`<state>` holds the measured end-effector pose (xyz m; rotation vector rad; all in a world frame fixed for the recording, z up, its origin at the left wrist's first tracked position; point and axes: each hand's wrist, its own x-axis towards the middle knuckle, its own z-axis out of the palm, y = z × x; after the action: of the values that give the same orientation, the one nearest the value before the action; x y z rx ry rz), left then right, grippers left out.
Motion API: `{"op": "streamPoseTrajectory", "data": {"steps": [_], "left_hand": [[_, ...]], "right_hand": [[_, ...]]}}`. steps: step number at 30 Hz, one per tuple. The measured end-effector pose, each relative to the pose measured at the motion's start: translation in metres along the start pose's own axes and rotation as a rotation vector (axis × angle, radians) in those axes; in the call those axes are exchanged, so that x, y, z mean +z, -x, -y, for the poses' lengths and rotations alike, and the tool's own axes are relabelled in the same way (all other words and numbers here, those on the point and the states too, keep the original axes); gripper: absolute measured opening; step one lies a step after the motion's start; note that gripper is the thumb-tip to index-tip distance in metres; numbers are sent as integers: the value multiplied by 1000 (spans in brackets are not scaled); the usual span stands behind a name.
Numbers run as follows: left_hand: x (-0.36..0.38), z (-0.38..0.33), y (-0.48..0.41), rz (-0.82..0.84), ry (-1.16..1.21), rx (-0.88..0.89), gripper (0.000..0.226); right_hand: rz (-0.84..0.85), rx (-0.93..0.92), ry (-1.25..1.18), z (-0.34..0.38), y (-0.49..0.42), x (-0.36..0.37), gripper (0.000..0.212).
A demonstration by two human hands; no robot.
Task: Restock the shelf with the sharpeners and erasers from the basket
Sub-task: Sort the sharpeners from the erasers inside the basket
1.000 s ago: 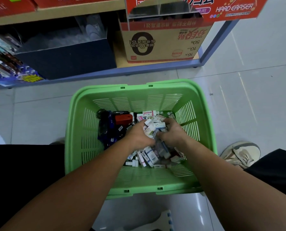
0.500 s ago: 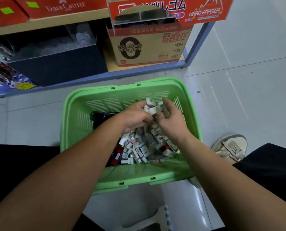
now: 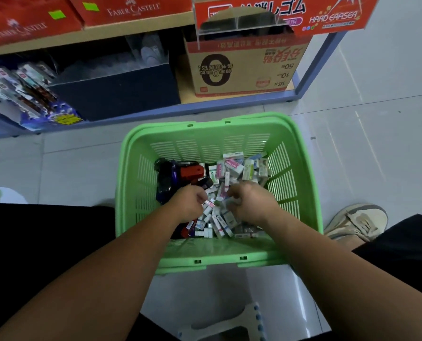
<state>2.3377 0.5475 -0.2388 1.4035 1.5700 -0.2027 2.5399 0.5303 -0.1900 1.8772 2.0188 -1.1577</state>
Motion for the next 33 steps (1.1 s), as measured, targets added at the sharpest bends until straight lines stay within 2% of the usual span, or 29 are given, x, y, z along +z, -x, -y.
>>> {"op": "streamPoseTrajectory", "data": {"steps": [3,5,7,11,14,17,20,24,26,28,29,31,33], "left_hand": [[0,3,11,-99,-116,35,54],[-2,0,16,-134,-166,44,57],[-4,-5,18,-94,-127,31,58],[-8,-11,13,65,-25,-61,97],[0,-12,13,45,-134,-62,101],[9,-15,10,-37,-233,-52,91],[4,-7,5,29,-73,-121,82],[5,0,1,60,-74,-144,79],[5,-3,-2,46,-33,-152,81],[-1,-9,0,51,-60,-145,75],[-5,-12,1,30,-110,-125,63],[-11,-24,5,-67,-298,-75,45],[-15,-43,12,-171,-498,-5,42]], "right_hand": [[144,-35,18,7,-13,9,61],[211,-58,164,6,-18,16,87],[281,-61,228,4,-21,18,108],[377,-68,291,4,-27,22,126],[409,-46,230,-2,-30,28,137],[333,-59,201,-11,-32,28,125],[249,-52,95,-15,-31,24,104],[302,119,-489,-15,-30,4,79],[296,167,-626,-15,-28,-11,69],[276,191,-620,-15,-24,-25,66],[265,192,-567,-15,-22,-31,65],[248,153,-364,-14,-19,-41,66],[244,99,-142,-12,-18,-50,67]]}}
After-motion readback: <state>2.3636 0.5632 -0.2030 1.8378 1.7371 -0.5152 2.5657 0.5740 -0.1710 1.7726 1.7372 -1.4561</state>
